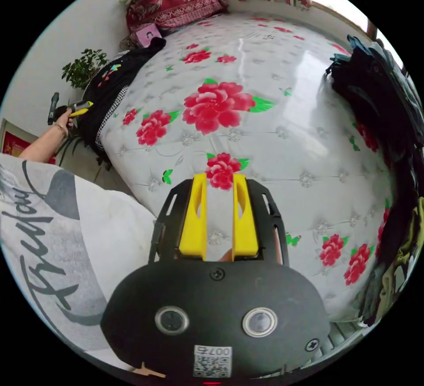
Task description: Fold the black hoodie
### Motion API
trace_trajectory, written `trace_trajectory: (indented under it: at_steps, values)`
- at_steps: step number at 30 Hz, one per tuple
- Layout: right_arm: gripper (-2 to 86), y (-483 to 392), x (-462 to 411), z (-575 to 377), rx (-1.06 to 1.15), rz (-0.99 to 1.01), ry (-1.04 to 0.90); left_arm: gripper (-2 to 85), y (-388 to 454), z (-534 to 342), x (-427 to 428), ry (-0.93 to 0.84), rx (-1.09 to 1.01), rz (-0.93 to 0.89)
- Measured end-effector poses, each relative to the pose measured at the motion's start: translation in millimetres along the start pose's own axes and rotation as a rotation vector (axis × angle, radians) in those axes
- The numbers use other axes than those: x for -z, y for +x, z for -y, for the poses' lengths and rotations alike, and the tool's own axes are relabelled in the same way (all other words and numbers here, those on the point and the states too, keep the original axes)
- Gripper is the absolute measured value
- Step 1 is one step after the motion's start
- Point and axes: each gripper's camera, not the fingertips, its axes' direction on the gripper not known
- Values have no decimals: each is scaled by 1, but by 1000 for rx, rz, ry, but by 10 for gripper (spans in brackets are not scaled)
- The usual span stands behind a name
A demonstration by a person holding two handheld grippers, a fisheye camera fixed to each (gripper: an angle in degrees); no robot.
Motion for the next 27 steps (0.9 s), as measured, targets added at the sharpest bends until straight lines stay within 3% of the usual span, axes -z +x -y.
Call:
trace_trajectory:
  at_steps: [3, 7, 10, 13, 19, 23, 27]
  values:
    - [71, -18, -36, 18, 11, -74, -52, 97, -8, 27, -53, -189, -13, 46]
    - [69, -40, -126, 25, 108, -164, -354, 70, 8, 35, -59, -182, -81, 178]
    - [66, -49, -134, 13, 114, -191, -244, 12, 26, 28, -41, -130, -218, 217]
    - [66, -46, -140, 6, 108, -197, -225, -4, 37, 9, -6, -66, -290, 119]
    - [69, -27, -141, -13, 111, -146, -168, -9, 87, -38, 57, 20, -434, -246]
    - [72, -3, -129, -22, 91, 0, -134, -10, 178, -80, 83, 45, -627, -564]
    - [77, 45, -78, -44, -12, 228, 85, -10, 304, -144, 76, -69, -855, -638]
